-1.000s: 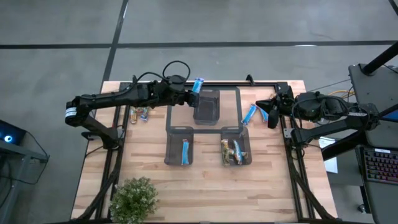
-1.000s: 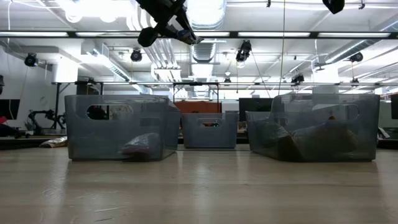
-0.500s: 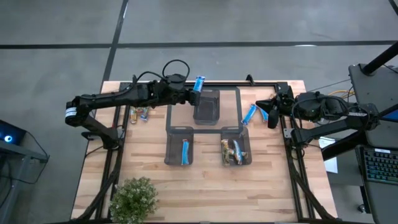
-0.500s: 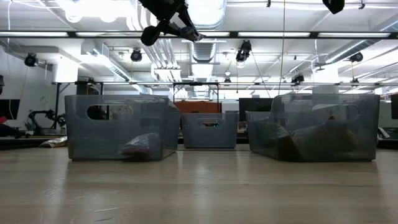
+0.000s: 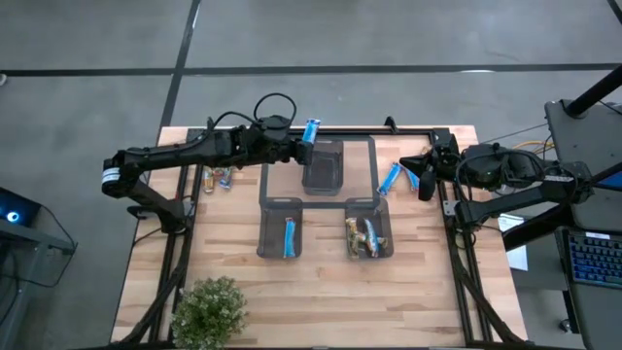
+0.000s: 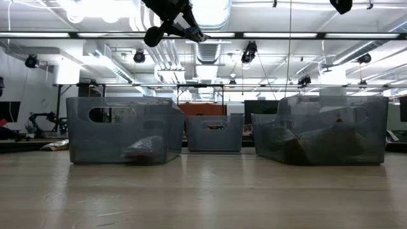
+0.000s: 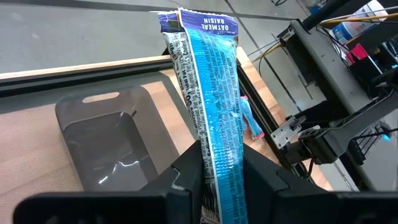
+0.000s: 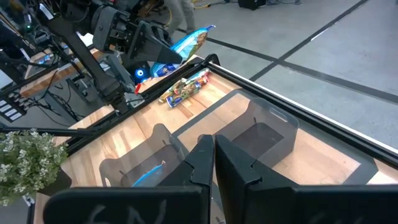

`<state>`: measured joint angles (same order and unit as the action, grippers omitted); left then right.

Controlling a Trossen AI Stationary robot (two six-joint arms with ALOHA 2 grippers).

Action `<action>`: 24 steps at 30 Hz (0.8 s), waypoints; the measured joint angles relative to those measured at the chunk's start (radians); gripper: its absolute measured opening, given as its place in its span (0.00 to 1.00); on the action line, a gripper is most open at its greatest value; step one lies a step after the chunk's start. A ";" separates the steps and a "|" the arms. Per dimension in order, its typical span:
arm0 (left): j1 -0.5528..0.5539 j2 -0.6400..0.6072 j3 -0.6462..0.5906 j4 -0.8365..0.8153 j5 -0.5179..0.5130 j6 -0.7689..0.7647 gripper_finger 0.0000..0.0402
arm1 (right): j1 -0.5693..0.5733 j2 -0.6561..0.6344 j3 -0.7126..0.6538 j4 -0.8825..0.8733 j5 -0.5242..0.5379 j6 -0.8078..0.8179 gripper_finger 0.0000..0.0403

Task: Pick and place Granola Bars by type
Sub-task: Put the blue granola bar into the top black bin

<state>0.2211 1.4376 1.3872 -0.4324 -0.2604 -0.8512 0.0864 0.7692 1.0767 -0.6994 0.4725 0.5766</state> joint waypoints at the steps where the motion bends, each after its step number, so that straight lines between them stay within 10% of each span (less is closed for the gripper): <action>1: 0.000 0.000 0.000 0.003 0.000 -0.003 0.16 | 0.000 0.000 0.000 0.000 0.000 0.000 0.02; 24: 0.063 0.159 -0.002 0.134 0.017 -0.052 0.16 | 0.000 0.000 -0.002 -0.001 0.000 0.000 0.02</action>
<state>0.2841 1.5967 1.3857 -0.2985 -0.2436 -0.9035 0.0868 0.7692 1.0748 -0.7002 0.4724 0.5766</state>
